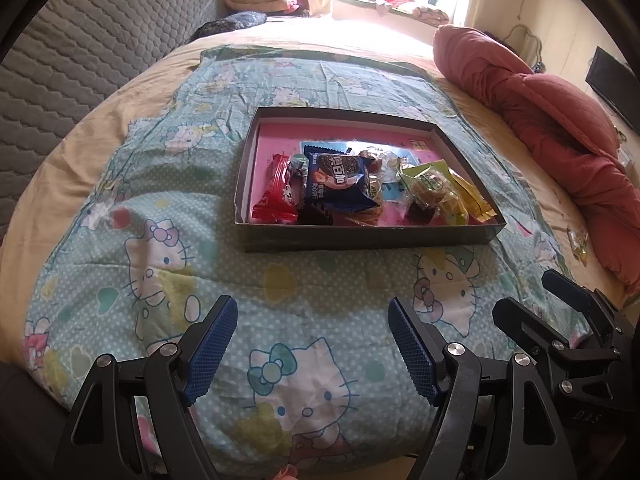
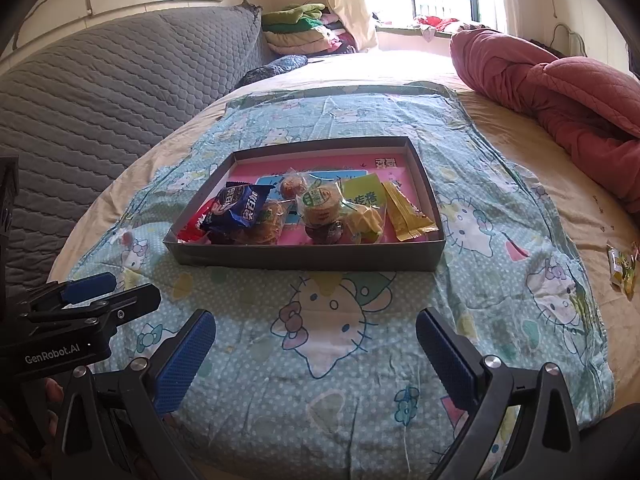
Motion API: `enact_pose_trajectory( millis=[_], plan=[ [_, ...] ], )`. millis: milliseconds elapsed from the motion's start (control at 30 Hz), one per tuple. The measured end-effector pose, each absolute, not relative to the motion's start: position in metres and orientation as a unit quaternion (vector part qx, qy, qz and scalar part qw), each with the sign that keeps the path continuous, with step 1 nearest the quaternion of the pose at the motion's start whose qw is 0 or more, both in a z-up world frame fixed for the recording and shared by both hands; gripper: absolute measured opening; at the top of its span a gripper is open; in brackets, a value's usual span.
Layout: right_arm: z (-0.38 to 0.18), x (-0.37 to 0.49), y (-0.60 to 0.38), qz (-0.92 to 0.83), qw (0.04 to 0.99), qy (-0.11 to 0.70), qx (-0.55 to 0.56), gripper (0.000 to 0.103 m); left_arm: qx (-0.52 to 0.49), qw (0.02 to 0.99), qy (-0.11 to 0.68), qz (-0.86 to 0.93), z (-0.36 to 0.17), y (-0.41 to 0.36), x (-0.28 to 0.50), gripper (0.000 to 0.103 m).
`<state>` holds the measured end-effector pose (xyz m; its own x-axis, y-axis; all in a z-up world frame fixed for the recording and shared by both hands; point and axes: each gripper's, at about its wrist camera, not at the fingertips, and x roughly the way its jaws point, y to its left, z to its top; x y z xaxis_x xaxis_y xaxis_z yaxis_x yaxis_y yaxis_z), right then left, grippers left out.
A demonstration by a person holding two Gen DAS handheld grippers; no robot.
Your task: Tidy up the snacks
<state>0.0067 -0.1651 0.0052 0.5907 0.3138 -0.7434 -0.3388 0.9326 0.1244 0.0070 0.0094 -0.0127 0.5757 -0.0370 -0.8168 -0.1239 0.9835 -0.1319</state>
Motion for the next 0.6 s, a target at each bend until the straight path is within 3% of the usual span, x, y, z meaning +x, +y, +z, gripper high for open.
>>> enact_pose_trajectory(
  millis=[600],
  plan=[
    [0.0069,0.0064,-0.1637,0.183,0.892,0.412,-0.019,0.101,-0.082,0.883,0.462,0.023,-0.0131,0.0079,0.0077,0.079]
  ],
)
